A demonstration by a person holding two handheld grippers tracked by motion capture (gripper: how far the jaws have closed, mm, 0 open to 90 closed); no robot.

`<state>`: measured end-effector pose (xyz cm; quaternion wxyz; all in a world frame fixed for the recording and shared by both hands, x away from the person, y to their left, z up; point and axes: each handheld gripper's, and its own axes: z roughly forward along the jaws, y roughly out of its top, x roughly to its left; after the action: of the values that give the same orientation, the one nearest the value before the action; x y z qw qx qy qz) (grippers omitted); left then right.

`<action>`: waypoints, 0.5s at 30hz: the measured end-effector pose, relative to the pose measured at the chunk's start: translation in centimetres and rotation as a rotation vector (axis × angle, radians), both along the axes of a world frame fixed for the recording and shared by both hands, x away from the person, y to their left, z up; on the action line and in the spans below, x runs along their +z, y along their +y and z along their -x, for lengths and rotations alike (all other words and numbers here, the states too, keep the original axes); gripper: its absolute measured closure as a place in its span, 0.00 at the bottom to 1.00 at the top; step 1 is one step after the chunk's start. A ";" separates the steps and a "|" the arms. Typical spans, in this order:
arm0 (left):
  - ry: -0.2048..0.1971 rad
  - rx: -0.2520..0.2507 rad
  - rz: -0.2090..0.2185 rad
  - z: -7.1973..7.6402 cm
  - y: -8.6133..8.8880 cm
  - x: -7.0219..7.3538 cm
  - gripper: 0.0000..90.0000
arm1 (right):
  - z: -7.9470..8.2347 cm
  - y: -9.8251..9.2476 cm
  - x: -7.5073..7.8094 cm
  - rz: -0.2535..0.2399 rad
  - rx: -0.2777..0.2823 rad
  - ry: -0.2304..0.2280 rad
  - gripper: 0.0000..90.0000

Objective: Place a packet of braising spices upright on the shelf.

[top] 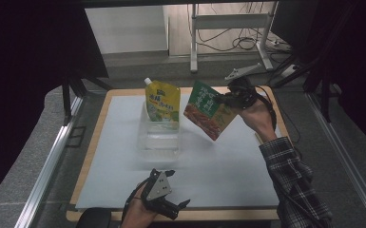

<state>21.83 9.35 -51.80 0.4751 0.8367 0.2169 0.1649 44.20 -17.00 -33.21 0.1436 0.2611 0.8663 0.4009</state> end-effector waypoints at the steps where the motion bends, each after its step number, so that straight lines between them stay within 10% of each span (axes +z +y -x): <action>1: 0.000 -0.001 0.000 0.0 0.0 0.0 0.00 | 0.0 -0.1 0.1 -0.006 0.005 -0.001 0.99; 15: -0.006 -0.004 0.005 0.1 -0.1 0.0 0.00 | 1.0 0.0 2.3 -0.051 0.064 0.013 0.99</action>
<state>21.72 9.21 -51.85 0.4781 0.8355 0.2142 0.1656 43.22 -17.00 -30.90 0.1186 0.2394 0.8645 0.4257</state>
